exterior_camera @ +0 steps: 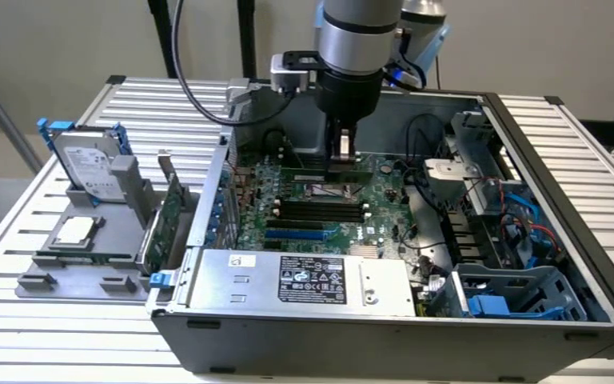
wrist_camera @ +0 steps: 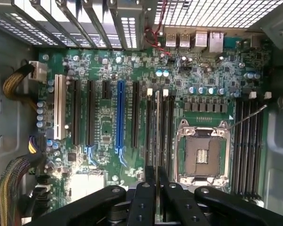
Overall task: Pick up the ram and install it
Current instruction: 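Insert the ram into the slot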
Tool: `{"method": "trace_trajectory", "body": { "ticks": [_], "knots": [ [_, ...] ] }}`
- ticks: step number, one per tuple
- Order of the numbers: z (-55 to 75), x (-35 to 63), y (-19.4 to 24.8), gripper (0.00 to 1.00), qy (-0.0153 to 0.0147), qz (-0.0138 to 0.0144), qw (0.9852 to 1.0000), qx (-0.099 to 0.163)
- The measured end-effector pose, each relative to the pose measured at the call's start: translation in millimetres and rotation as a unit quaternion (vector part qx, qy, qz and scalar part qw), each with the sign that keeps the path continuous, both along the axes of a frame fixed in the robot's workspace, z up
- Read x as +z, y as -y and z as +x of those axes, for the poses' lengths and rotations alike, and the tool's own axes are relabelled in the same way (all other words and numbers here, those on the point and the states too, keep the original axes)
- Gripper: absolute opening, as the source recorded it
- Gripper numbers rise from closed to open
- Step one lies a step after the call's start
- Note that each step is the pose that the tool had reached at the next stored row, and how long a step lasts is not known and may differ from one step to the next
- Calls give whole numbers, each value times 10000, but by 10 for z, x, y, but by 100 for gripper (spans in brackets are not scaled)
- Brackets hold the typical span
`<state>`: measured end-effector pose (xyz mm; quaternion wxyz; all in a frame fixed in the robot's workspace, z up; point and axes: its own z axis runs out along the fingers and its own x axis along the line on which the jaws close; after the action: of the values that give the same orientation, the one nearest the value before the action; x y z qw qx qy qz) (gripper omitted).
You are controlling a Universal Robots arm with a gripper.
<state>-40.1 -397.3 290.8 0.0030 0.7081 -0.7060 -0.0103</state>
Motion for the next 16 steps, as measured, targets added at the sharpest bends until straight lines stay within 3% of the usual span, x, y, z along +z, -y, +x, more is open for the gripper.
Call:
{"method": "trace_trajectory", "body": {
  "ticks": [6, 16],
  "knots": [
    [25, -110, 54, 0, 4, 0, 10000, -15],
    [33, -293, 59, 0, 5, -9, 10000, -27]
  ]
}}
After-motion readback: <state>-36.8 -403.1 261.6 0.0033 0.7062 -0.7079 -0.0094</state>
